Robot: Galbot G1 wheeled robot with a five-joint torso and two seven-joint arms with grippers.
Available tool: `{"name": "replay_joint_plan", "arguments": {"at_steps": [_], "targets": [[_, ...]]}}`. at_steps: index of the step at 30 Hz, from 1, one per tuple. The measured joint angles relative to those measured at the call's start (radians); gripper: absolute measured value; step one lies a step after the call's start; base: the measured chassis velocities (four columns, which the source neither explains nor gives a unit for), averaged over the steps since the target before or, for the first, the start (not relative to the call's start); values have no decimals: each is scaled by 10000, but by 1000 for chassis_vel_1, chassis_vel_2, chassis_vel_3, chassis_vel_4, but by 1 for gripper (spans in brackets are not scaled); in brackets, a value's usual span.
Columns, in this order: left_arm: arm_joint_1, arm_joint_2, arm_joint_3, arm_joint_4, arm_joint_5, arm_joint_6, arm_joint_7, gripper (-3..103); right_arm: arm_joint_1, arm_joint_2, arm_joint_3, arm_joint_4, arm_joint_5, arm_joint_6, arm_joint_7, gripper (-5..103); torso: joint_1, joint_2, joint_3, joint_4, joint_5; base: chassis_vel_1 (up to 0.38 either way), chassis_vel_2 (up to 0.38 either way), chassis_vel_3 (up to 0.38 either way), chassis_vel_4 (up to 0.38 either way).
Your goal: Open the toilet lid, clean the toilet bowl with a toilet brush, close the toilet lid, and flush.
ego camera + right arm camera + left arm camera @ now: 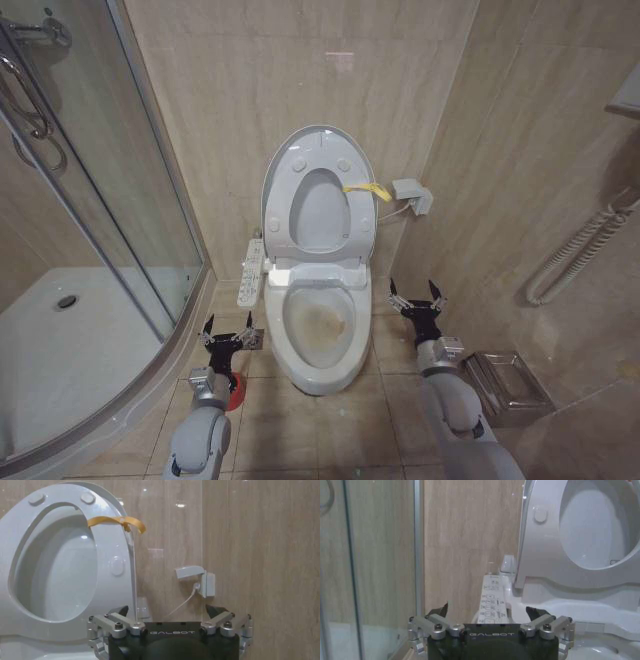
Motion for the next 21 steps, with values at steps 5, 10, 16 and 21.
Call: {"name": "replay_joint_plan", "arguments": {"at_steps": [5,10,16,21], "targets": [[262,299,47,-552,164,-362,-262,100,0,1,-3,0,0,0,-1,100,0,0,0,-2,2,0,0,0,0],[537,685,53,-1956,166,-324,-680,100,0,1,-2,0,0,0,-1,100,0,0,-1,-4,2,0,0,0,0],[867,1046,-97,-3713,-255,779,-1006,100,0,0,-3,0,0,0,-2,100,0,0,-1,-3,4,0,0,0,0],[992,857,-183,-3105,-293,327,-1106,100,-1,1,-3,0,0,0,-2,100,0,-1,0,-2,-2,0,0,0,0]]}}
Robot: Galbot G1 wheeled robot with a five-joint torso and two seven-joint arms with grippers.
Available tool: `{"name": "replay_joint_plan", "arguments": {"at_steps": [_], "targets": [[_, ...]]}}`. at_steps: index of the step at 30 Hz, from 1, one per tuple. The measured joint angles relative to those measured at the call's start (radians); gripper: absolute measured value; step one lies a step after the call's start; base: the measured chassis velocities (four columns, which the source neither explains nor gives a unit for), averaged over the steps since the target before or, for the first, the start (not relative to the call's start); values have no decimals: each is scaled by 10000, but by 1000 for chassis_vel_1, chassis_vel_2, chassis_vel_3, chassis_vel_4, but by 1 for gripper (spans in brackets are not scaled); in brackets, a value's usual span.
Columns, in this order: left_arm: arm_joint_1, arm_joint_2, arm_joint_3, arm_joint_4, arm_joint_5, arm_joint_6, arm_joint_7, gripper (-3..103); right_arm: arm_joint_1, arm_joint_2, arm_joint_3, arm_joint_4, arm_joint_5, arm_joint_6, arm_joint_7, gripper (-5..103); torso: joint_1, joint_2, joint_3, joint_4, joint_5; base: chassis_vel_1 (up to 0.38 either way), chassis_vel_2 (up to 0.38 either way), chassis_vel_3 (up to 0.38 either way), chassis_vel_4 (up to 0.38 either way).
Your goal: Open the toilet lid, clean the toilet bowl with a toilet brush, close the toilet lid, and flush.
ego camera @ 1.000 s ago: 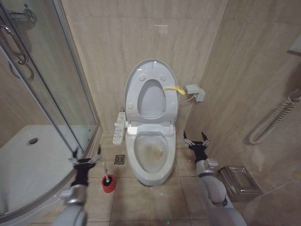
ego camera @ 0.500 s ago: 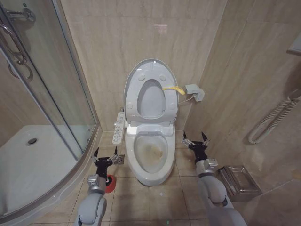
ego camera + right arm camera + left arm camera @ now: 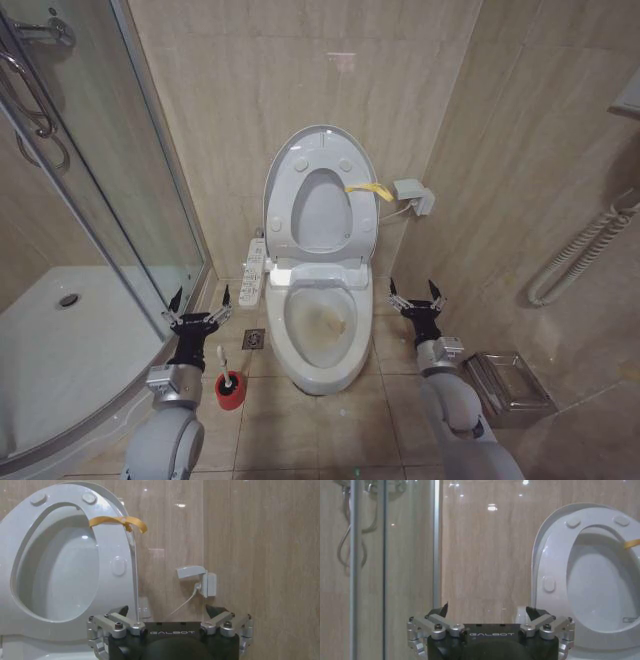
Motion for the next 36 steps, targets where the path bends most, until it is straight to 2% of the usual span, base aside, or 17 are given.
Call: {"name": "replay_joint_plan", "arguments": {"at_steps": [6,20,29,32,33,34,35,36], "targets": [[50,-215,105,133,91,-194,21,100,0,0,0,0,0,0,-1,100,-1,0,0,-1,2,0,0,0,0],[-14,-209,144,421,182,-590,231,100,0,0,0,-1,0,0,0,100,9,-2,3,0,3,-68,69,64,-65],[-1,-227,337,1028,476,-1246,81,100,-1,0,0,-1,0,0,-1,100,-5,3,-2,-3,3,1,-5,-9,8],[131,-172,404,1566,828,-1747,-366,100,-1,0,1,-1,0,0,0,100,-3,2,-1,-1,4,0,0,0,0],[155,-92,395,2211,1183,-2318,-804,100,0,0,1,-1,0,0,0,100,-1,2,-1,-1,3,0,0,0,0],[155,-92,395,2211,1183,-2318,-804,100,0,0,1,-1,0,0,0,100,-1,2,-1,-1,3,0,0,0,0],[180,20,353,2913,1495,-2974,-1191,100,0,0,1,-1,0,0,-1,100,0,1,0,-1,0,0,0,0,0],[244,117,340,3342,1641,-3359,-1360,100,0,-1,3,-1,0,0,0,100,1,0,1,1,0,0,0,0,0]]}}
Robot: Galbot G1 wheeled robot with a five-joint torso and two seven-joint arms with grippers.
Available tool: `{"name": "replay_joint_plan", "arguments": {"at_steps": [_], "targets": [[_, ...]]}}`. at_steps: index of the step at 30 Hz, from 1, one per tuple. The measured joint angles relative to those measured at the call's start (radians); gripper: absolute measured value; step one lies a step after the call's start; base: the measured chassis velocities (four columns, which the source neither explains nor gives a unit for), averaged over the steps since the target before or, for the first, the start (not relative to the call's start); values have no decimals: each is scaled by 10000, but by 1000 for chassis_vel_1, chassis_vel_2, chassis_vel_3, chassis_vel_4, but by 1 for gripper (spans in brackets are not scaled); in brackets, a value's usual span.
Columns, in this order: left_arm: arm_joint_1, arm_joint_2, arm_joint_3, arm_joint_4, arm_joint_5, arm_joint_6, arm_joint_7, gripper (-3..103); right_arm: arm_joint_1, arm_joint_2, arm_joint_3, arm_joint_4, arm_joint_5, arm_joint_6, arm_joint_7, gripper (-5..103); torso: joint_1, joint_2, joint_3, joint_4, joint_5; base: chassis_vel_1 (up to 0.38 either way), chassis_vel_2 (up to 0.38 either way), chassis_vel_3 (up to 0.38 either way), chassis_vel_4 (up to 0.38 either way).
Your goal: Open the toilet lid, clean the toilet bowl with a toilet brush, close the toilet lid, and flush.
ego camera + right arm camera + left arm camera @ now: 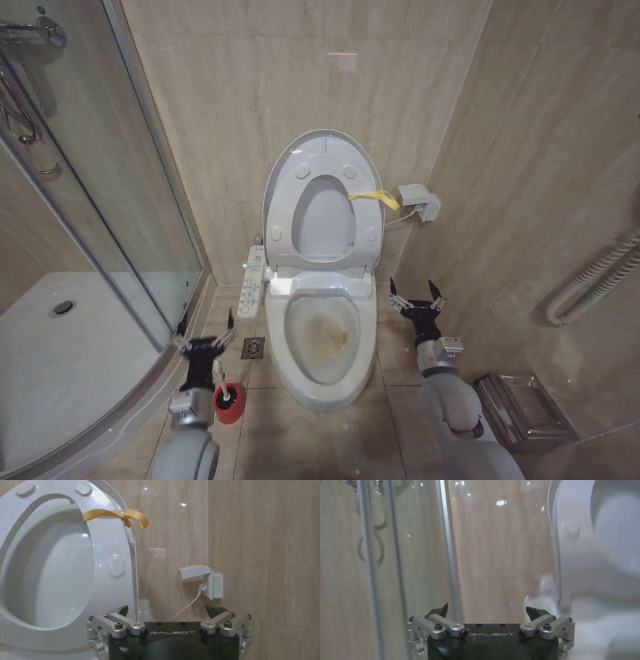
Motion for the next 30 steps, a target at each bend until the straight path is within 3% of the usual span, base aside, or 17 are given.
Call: {"name": "replay_joint_plan", "arguments": {"at_steps": [6,10,23,30], "targets": [[86,-155,190,1705,24,-1208,-204,100,0,0,-2,0,0,0,0,100,-2,0,-1,1,1,0,0,0,0],[-194,-318,395,2518,-110,-1593,-30,100,0,0,-1,0,0,0,0,100,-2,0,-1,-4,3,0,0,0,0],[-1171,-367,470,4798,-376,-1941,123,100,0,1,-2,0,0,0,-1,100,-1,0,-1,0,3,0,0,0,0],[-2243,-252,486,6393,-672,-2353,765,100,0,0,-2,0,0,0,-1,100,-1,0,-1,-1,3,0,0,0,0]]}}
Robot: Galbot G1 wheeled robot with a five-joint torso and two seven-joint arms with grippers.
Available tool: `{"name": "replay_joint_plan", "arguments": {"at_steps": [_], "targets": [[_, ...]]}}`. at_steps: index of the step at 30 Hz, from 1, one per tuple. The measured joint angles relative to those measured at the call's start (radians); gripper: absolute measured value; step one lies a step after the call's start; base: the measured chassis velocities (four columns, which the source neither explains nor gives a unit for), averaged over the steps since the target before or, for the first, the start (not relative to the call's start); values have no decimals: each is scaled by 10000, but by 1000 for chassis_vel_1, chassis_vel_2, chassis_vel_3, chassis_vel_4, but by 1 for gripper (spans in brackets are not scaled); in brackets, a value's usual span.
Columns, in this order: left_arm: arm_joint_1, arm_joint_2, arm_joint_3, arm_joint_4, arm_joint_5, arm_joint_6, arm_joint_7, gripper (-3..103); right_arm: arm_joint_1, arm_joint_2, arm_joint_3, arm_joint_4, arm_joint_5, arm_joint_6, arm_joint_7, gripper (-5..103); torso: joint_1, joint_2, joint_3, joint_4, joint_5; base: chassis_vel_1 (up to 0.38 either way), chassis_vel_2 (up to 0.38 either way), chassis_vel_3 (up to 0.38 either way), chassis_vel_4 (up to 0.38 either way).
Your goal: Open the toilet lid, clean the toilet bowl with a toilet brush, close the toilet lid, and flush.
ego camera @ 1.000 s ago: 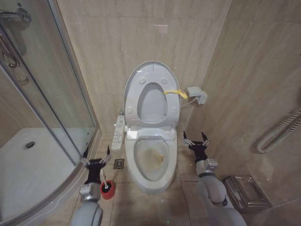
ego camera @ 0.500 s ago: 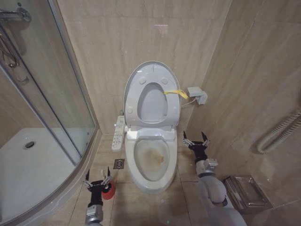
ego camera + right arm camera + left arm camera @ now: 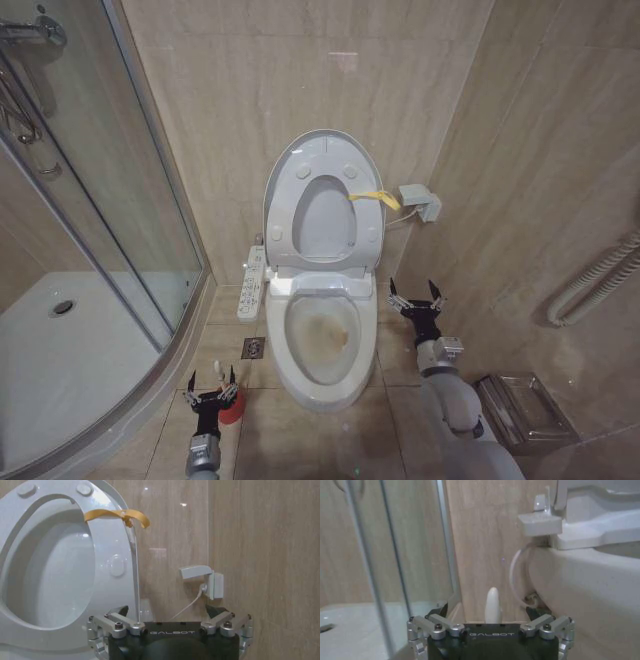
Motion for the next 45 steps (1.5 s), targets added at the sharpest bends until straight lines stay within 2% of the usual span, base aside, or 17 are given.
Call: {"name": "replay_joint_plan", "arguments": {"at_steps": [3,11,12,18,19,27,28,34,36,40,45], "targets": [[-547,-3,34,641,-90,-193,311,100,0,0,0,0,0,0,0,100,0,0,0,-2,0,0,0,0,0],[-986,3,33,1302,-102,-413,725,100,0,0,0,0,0,0,0,100,0,0,0,0,0,0,0,0,0],[-1023,4,30,1377,-99,-452,802,85,0,0,0,0,0,0,0,100,0,0,0,0,0,0,0,0,0],[-990,-41,11,1519,-96,-636,1116,85,0,0,0,0,0,0,0,100,0,0,0,0,0,0,0,0,0],[-963,-43,-6,1540,-95,-669,1138,57,0,0,0,0,0,0,0,100,1,0,0,0,0,0,0,0,0],[-831,-20,-106,1597,-89,-810,1168,57,0,0,0,0,0,0,0,100,0,0,0,0,1,0,0,0,0],[-804,-6,-127,1609,-88,-839,1172,25,0,0,0,0,0,0,0,100,0,0,0,1,0,0,0,0,0],[-730,34,-198,1551,-85,-918,1208,25,0,0,0,0,0,0,0,100,0,0,0,0,-1,0,0,0,0],[-684,44,-209,1438,-84,-918,1207,21,0,0,0,0,0,0,0,100,0,0,0,0,0,0,0,0,0],[-419,66,-244,931,-74,-883,1193,21,0,0,0,0,0,0,0,100,0,0,0,0,0,0,0,0,0],[325,196,-329,-317,-262,-684,1114,21,0,1,0,0,0,0,0,100,0,0,0,-1,0,0,0,0,0]]}}
